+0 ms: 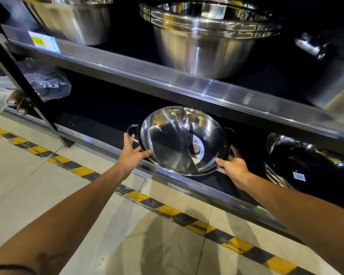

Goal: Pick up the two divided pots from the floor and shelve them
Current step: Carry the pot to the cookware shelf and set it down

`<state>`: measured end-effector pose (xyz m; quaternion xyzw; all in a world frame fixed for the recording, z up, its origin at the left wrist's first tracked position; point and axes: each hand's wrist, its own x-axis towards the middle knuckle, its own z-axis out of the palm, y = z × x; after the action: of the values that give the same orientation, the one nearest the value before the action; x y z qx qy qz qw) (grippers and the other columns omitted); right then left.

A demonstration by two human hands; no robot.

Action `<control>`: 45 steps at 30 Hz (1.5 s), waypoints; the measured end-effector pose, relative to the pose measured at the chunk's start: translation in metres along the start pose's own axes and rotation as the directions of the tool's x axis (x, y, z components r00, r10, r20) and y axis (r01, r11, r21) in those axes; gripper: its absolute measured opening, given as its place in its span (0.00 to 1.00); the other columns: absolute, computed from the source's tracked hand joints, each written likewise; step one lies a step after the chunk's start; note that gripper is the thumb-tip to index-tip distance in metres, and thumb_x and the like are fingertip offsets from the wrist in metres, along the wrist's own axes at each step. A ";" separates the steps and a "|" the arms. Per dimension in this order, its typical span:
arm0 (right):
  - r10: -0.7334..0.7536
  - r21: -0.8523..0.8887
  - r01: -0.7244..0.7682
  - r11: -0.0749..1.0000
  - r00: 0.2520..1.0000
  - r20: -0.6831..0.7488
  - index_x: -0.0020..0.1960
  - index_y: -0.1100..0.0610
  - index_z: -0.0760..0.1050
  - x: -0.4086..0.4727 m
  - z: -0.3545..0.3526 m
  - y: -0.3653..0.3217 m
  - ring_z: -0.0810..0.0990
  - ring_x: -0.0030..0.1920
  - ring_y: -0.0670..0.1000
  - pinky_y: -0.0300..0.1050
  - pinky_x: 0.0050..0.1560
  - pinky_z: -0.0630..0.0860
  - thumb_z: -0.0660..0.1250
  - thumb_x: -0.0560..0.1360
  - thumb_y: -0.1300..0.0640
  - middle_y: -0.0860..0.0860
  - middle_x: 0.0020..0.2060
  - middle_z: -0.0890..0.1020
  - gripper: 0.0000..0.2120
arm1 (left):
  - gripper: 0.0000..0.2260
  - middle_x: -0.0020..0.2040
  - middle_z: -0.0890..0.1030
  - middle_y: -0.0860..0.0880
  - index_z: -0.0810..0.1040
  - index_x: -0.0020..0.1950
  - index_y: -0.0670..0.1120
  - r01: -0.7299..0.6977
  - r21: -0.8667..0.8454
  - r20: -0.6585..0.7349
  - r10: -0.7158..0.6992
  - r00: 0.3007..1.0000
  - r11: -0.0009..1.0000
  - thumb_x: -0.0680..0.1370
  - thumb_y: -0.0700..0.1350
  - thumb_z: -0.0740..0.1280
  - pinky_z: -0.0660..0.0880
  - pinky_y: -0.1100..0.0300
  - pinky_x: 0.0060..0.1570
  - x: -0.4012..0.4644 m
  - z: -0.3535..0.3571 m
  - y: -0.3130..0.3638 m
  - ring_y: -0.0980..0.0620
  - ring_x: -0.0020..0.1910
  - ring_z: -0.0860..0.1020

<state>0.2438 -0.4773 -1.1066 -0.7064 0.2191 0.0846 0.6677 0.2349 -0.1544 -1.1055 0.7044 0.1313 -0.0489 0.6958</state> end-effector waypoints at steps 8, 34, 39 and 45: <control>-0.025 -0.122 0.022 0.992 1.000 -0.019 0.81 0.45 0.48 0.007 0.000 0.005 0.79 0.64 0.60 0.56 0.62 0.78 0.68 0.78 0.65 0.56 0.73 0.71 0.42 | 0.47 0.77 0.63 0.51 0.39 0.80 0.53 0.020 0.035 0.044 -0.021 0.999 0.999 0.76 0.35 0.70 0.67 0.42 0.70 0.010 -0.003 -0.018 0.52 0.71 0.70; -0.344 -0.937 0.336 0.093 0.894 0.287 0.81 0.50 0.49 -0.003 -0.015 0.023 0.47 0.80 0.56 0.55 0.76 0.58 0.39 0.75 0.29 0.50 0.81 0.51 0.41 | 0.40 0.79 0.34 0.50 0.40 0.80 0.51 -0.412 0.885 0.394 0.120 0.911 0.216 0.74 0.72 0.37 0.43 0.47 0.77 0.001 -0.007 -0.032 0.49 0.77 0.33; -0.297 -0.893 0.445 0.071 0.864 0.407 0.81 0.47 0.51 -0.010 -0.022 0.028 0.64 0.76 0.55 0.52 0.72 0.63 0.47 0.79 0.33 0.49 0.78 0.62 0.34 | 0.34 0.81 0.41 0.50 0.45 0.81 0.52 -0.592 0.788 0.555 0.221 0.802 0.169 0.80 0.63 0.53 0.56 0.47 0.76 -0.021 -0.021 -0.046 0.49 0.80 0.44; -0.263 -0.900 0.435 0.006 0.869 0.419 0.81 0.50 0.49 -0.015 -0.018 0.023 0.62 0.76 0.56 0.51 0.73 0.62 0.40 0.76 0.31 0.51 0.78 0.62 0.39 | 0.35 0.80 0.36 0.54 0.38 0.79 0.58 -0.572 0.795 0.538 0.204 0.818 0.200 0.80 0.61 0.56 0.52 0.47 0.75 -0.021 -0.023 -0.052 0.47 0.79 0.42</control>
<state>0.2181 -0.4923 -1.1195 -0.9884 -0.1195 0.0852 0.0403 0.1993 -0.1345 -1.1500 0.9622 -0.2200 -0.0471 0.1535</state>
